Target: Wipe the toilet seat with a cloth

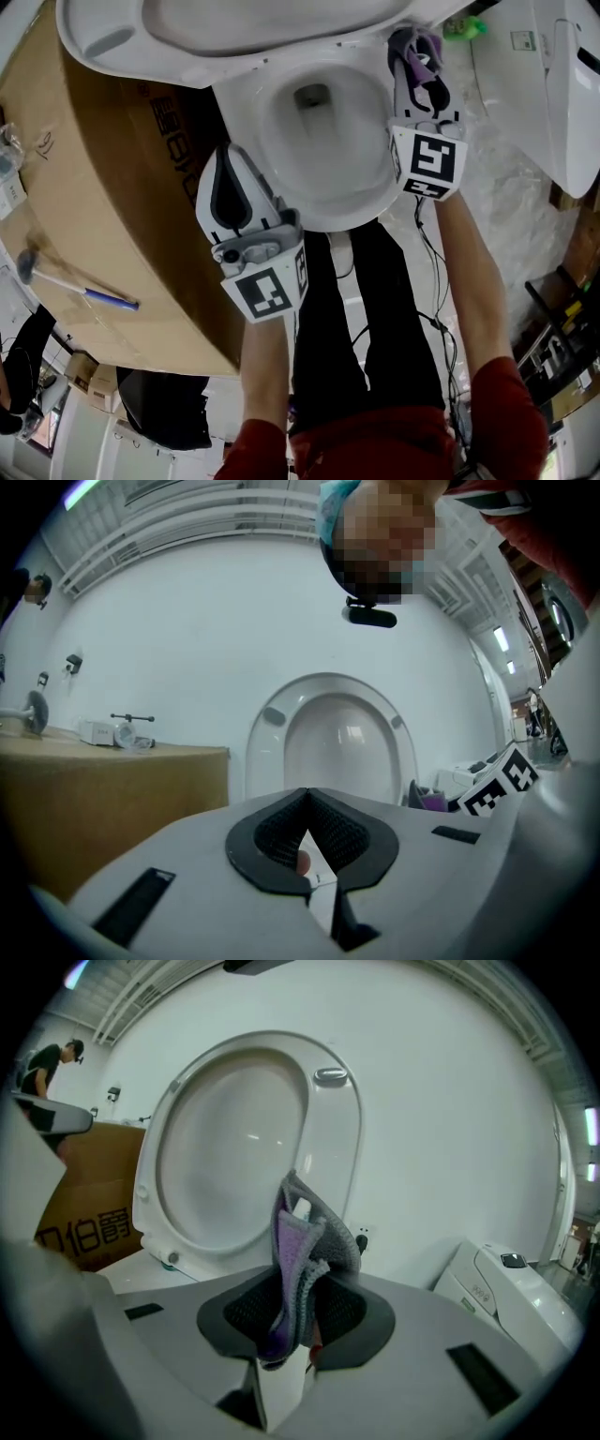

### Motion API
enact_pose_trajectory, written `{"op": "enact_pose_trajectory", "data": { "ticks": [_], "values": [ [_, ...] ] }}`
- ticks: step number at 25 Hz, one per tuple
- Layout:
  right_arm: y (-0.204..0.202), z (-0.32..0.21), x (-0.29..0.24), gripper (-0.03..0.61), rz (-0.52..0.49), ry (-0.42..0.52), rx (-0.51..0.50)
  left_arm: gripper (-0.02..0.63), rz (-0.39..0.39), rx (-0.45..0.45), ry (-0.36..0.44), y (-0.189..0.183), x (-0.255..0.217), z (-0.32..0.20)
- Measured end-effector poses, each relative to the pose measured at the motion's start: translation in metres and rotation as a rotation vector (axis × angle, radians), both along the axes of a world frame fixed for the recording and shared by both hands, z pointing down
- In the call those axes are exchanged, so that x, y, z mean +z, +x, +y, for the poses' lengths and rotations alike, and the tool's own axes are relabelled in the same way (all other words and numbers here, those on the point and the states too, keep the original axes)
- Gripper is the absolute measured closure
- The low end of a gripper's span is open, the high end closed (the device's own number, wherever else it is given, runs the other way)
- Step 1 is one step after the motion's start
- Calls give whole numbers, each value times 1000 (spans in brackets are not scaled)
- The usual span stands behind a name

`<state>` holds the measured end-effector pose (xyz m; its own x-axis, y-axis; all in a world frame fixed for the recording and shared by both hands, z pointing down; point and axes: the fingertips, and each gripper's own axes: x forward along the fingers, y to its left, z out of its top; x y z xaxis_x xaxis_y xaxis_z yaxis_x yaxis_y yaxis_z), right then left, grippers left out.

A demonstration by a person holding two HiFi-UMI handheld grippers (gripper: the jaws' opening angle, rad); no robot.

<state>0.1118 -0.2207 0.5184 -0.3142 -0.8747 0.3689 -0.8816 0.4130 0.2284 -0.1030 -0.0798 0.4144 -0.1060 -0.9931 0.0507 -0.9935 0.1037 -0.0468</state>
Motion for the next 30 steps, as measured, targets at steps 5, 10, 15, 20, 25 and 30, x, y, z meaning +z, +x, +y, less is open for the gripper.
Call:
{"op": "enact_pose_trajectory", "data": {
  "ticks": [5,10,15,20,25,30],
  "values": [
    [-13,-13,9,482,12,-22,24,601,13,-16,-1,-5,2,-3],
    [-20,-11,15,482,6,-41,25,601,7,-33,-13,-17,5,3],
    [-40,-5,19,482,-11,-55,27,601,23,-57,-35,-32,9,15],
    [-72,11,32,482,-34,-112,5,601,17,-79,-42,-46,6,29],
    [-115,29,37,482,-39,-142,-70,601,25,-107,-74,-63,13,48],
    [-164,40,37,482,-55,-167,-143,601,58,-150,-99,-78,22,72]
  ]
}}
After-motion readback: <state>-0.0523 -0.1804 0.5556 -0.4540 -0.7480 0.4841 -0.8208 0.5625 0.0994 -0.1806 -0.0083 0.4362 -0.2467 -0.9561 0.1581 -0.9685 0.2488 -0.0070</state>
